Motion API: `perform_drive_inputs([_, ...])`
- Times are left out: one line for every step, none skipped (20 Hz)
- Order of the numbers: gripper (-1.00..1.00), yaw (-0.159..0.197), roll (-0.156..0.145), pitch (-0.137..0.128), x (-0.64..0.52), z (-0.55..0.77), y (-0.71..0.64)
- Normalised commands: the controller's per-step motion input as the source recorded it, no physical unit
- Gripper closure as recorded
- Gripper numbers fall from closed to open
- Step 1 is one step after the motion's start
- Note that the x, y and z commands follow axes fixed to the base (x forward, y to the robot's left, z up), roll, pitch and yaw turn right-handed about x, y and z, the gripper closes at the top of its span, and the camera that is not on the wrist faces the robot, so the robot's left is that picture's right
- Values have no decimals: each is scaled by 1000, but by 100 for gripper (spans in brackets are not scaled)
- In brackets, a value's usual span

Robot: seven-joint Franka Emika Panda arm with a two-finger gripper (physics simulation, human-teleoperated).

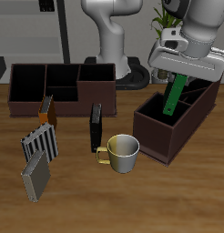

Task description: Place the green book into the left desk caddy's right compartment

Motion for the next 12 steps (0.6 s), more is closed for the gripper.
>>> perform_drive_inputs([100,-10,26,36,77,-146,47])
perform_drive_inputs([100,-11,-10,-1,-78,-18,59])
perform_drive_inputs([100,-11,20,18,69,-176,-5])
perform_drive_inputs([100,3,-10,29,-5,-163,-79])
perform_drive_inputs([100,-7,-17,14,20,-79,-63])
perform_drive_inputs([100,-55,45,61,71,-310,-60])
perform_drive_inputs([100,12,-18,-7,-15,-115,9])
perform_drive_inputs([100,-31,15,37,148,-295,-54])
perform_drive_inputs([100,-30,7,75,135,-371,-38])
perform_drive_inputs([100,0,0,0,0,0,0])
perform_drive_inputs([100,-33,-6,72,81,-522,-58])
perform_drive_inputs([100,-8,14,9,-43,-245,52])
